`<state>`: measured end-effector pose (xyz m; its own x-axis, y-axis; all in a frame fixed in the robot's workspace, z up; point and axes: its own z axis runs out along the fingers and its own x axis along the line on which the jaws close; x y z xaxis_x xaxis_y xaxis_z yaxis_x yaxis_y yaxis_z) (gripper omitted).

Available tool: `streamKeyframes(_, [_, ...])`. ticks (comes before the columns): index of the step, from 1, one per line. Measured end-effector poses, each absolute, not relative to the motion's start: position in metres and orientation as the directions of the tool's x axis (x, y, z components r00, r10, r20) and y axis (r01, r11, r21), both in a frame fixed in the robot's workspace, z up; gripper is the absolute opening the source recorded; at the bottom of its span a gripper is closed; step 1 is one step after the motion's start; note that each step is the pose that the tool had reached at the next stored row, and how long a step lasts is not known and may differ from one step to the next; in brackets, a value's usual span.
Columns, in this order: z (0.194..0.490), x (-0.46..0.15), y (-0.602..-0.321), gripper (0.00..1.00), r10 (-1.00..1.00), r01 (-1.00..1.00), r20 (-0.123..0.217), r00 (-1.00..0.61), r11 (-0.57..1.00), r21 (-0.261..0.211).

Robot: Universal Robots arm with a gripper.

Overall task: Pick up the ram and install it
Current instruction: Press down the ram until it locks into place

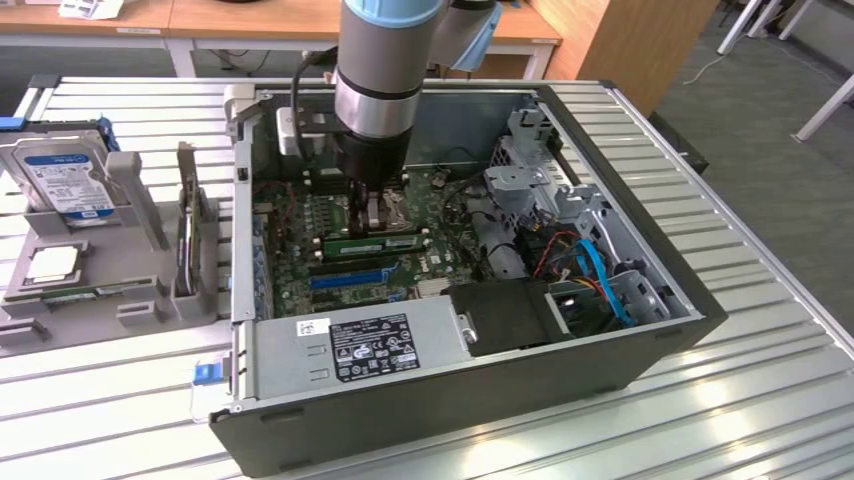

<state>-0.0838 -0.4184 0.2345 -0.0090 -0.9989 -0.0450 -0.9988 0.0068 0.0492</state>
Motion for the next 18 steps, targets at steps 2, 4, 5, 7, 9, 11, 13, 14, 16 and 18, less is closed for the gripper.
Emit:
streamKeyframes(2, [0.2340,-0.0838,-0.4184,0.10,-0.999,-0.999,-0.045,-0.009,0.007,0.049])
streamKeyframes(4, [0.2332,-0.0838,-0.4184,0.10,-0.999,-0.999,-0.045,-0.009,0.007,0.049])
streamKeyframes(5, [0.2327,-0.0838,-0.4184,0.10,-0.999,-0.999,-0.045,-0.009,0.007,0.049])
streamKeyframes(7, [0.2319,-0.0838,-0.4184,0.10,-0.999,-0.999,-0.045,-0.009,0.007,0.049])
streamKeyframes(9, [0.2311,-0.0838,-0.4184,0.10,-0.999,-0.999,-0.045,-0.009,0.007,0.049])
streamKeyframes(11, [0.2302,-0.0838,-0.4184,0.10,-0.999,-0.999,-0.045,-0.009,0.007,0.049])
streamKeyframes(13, [0.2295,-0.0838,-0.4184,0.10,-0.999,-0.999,-0.045,-0.009,0.007,0.049])
streamKeyframes(14, [0.2293,-0.0838,-0.4184,0.10,-0.999,-0.999,-0.045,-0.009,0.007,0.049])
streamKeyframes(16, [0.2292,-0.0838,-0.4184,0.10,-0.999,-0.999,-0.045,-0.009,0.007,0.049])
streamKeyframes(18, [0.2291,-0.0838,-0.4184,0.10,-0.999,-0.999,-0.045,-0.009,0.007,0.049])
